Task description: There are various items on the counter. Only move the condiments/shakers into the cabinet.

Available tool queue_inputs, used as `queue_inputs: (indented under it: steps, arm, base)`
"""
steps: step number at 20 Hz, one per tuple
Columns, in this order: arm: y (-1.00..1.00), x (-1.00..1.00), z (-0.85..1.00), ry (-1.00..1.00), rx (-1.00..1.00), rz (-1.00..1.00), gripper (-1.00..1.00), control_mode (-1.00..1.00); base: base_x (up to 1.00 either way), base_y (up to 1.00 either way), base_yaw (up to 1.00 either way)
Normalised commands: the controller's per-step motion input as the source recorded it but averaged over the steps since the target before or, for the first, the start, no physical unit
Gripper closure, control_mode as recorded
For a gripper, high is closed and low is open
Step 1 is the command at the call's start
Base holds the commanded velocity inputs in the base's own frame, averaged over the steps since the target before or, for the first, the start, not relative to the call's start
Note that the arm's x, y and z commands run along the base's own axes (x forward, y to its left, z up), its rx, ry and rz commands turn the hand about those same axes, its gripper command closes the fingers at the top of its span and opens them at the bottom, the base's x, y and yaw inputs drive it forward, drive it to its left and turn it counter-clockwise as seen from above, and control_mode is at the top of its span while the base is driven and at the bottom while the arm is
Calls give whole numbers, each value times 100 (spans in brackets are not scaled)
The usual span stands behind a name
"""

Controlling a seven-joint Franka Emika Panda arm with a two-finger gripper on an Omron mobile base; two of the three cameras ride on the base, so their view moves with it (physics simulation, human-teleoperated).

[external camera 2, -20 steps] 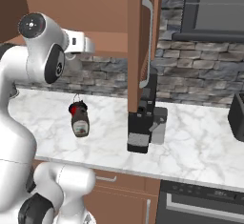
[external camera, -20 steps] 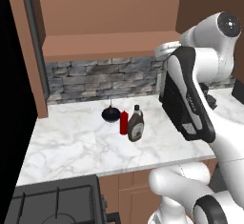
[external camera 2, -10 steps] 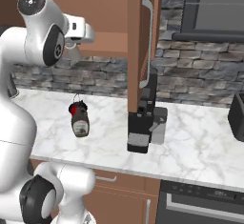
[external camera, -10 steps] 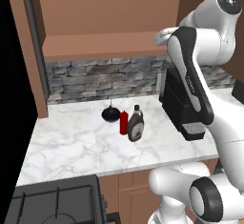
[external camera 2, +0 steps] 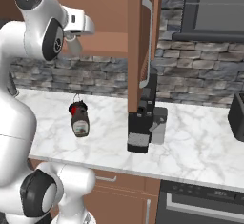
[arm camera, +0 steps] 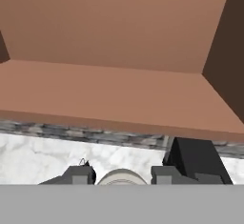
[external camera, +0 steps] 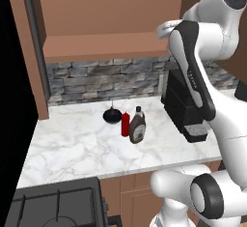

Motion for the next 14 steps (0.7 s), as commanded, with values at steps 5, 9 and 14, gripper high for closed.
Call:
queue_inputs:
  steps: [5, 9, 14]
  arm:
    - [0, 17, 9, -14, 0, 0, 100, -100]
    - [0, 37, 0, 0, 0, 0, 100, -100]
    - [-1, 50, 0, 5, 0, 0, 100, -100]
  base:
    - [0, 0, 0]
    - [0, 0, 0]
    - [0, 0, 0]
